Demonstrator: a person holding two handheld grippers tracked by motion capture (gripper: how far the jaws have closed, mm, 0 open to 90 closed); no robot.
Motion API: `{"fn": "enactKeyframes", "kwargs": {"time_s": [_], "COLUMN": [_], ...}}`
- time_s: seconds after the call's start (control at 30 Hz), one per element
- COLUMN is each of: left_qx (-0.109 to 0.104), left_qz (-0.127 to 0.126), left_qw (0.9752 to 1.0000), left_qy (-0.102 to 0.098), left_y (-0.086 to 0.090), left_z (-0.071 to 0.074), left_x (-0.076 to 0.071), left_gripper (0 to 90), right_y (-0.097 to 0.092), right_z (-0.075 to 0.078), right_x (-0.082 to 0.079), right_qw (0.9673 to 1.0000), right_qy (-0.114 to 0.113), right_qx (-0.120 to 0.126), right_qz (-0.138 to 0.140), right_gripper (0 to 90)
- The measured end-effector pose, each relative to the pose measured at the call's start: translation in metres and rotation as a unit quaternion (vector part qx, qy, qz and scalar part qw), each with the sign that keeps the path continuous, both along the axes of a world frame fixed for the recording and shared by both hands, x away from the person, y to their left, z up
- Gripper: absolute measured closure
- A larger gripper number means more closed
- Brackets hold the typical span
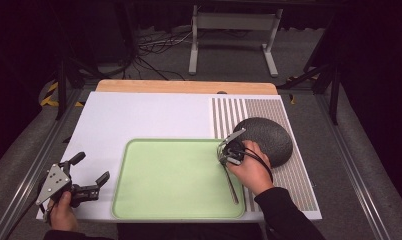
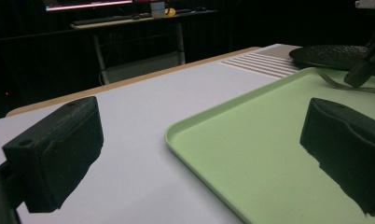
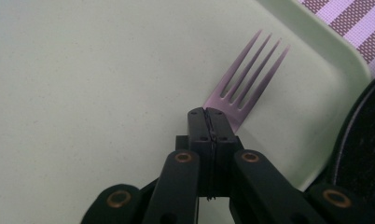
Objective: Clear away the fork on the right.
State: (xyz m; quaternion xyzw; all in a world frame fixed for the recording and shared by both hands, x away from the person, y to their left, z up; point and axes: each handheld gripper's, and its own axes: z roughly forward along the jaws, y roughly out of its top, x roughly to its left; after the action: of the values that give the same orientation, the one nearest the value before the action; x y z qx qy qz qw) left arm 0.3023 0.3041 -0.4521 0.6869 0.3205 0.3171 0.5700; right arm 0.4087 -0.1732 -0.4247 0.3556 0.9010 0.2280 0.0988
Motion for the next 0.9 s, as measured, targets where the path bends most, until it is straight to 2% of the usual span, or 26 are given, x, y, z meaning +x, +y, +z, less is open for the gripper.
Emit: {"fn": "enactKeyframes", "kwargs": {"time_s": [0.2,0.9], "left_qx": [0.001,0.000], "left_qz": [0.000,0.000], "left_qw": [1.0000,1.0000], "left_qy": [0.001,0.000], "left_y": [0.000,0.000], "left_z": [0.000,0.000], "left_x": [0.000,0.000], "left_gripper": [0.1,0.0], "right_y": [0.007,-0.007], "right_z": [-0.001,-0.001], "right_x": [-0.001,0.002], "right_qw": [0.9999,0.9997], "right_qy": [0.002,0.008], "right_qx": [0.004,-0.015], "right_qz": [0.014,-0.015], "right_gripper": [90.0,90.0]}}
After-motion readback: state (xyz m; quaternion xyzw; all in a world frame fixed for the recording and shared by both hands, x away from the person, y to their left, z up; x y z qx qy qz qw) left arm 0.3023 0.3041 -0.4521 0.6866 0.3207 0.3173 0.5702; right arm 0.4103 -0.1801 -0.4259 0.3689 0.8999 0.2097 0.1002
